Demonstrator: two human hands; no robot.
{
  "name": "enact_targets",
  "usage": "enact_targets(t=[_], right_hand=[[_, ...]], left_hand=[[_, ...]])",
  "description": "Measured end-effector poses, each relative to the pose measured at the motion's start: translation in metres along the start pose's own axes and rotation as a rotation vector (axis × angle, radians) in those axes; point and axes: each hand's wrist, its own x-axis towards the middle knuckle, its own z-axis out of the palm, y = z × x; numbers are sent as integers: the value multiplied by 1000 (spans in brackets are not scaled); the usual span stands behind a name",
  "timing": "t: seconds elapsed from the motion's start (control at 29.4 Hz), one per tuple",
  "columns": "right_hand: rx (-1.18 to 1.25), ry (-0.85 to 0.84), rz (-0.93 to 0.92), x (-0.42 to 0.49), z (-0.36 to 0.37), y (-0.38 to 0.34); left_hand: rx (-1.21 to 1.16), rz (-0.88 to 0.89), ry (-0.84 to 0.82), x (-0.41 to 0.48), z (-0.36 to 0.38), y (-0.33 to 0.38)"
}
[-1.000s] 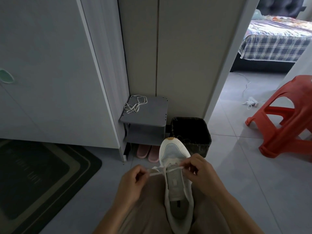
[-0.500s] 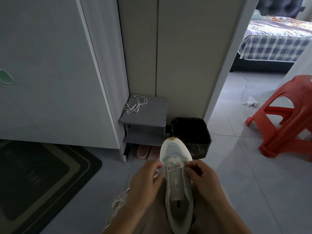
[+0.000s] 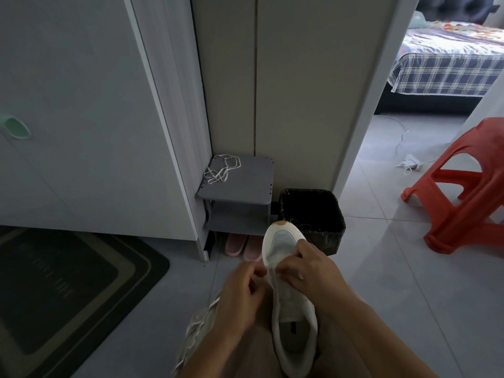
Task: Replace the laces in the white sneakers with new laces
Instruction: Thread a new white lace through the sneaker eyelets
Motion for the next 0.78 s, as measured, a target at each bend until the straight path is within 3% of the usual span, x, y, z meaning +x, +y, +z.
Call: enact_targets(t=[0.14,0.27,0.37,0.65,0.78], right_hand=[[-100,5,-108,6,-2,-5],[-187,-97,-45,7,-9,-8],[-172,-118,-49,6,-9,-11],[-180,-183,42,5,-10,-19],[-284,-247,156,15,-8,-28]], left_hand=[[46,56,-27,-2,4,0],[246,266,38,7,7,-5],[286,294,34,9,8,-8],[-249,-459,-348,29,-8,11],[-401,-654,-450,38,-15,19]])
